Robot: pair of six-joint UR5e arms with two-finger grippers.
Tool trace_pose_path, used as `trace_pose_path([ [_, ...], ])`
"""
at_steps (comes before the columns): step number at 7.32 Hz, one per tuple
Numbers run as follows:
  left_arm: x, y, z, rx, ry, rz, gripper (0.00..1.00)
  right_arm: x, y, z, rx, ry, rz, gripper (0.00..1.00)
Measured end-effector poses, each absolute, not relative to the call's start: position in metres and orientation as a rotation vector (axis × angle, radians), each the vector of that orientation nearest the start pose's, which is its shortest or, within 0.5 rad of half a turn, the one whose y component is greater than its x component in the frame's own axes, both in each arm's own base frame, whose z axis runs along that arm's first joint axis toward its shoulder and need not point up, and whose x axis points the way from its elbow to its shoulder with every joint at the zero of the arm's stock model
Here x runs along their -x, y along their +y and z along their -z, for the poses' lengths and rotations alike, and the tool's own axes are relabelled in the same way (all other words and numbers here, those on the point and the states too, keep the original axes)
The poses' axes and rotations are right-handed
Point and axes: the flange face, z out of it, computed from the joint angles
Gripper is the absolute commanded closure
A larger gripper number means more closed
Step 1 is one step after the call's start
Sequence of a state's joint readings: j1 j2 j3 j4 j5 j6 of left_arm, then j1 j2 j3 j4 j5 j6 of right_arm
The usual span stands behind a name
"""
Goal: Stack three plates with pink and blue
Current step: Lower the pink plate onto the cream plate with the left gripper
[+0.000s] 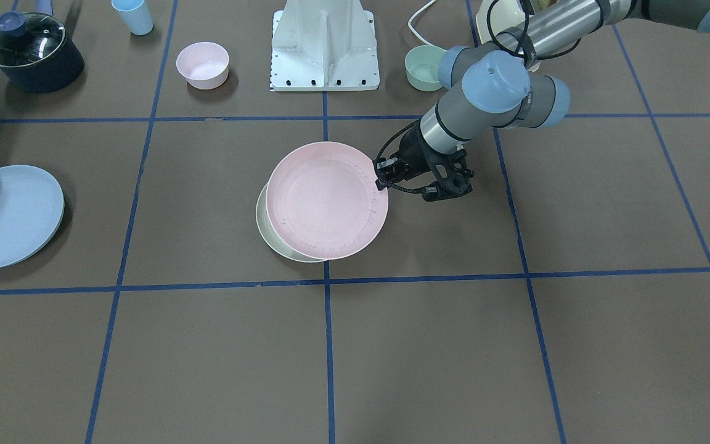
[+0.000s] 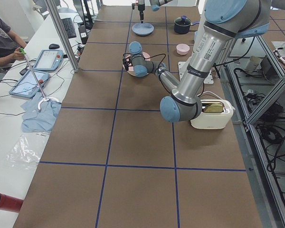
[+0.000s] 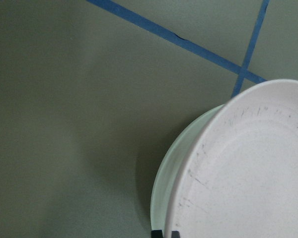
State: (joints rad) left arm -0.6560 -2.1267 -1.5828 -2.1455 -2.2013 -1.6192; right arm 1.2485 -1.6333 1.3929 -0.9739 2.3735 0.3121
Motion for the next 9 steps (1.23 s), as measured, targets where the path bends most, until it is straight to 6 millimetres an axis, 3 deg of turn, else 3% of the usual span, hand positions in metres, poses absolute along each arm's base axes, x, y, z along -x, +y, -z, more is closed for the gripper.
trace_pose_path([
  [2, -0.495, -0.470, -0.262, 0.201, 1.230, 0.244, 1.00, 0.094, -0.465, -0.713, -0.063, -0.859, 0.157, 0.23],
  [3, -0.497, -0.469, -0.262, 0.202, 1.234, 0.240, 1.00, 0.096, -0.464, -0.715, -0.056, -0.858, 0.159, 0.39],
  [4, -0.501, -0.468, -0.262, 0.204, 1.233, 0.235, 1.00, 0.097, -0.463, -0.717, -0.049, -0.857, 0.159, 0.75],
  [5, -0.506, -0.467, -0.264, 0.206, 1.231, 0.233, 1.00, 0.099, -0.462, -0.719, -0.044, -0.857, 0.158, 1.00],
  [6, -0.512, -0.466, -0.267, 0.200, 1.230, 0.232, 0.79, 0.099, -0.462, -0.719, -0.040, -0.859, 0.157, 1.00],
  [7, -0.519, -0.462, -0.269, 0.191, 1.234, 0.229, 0.01, 0.100, -0.462, -0.718, -0.037, -0.866, 0.158, 1.00],
  [9, -0.526, -0.457, -0.264, 0.179, 1.250, 0.215, 0.00, 0.102, -0.463, -0.712, -0.039, -0.885, 0.164, 1.00],
])
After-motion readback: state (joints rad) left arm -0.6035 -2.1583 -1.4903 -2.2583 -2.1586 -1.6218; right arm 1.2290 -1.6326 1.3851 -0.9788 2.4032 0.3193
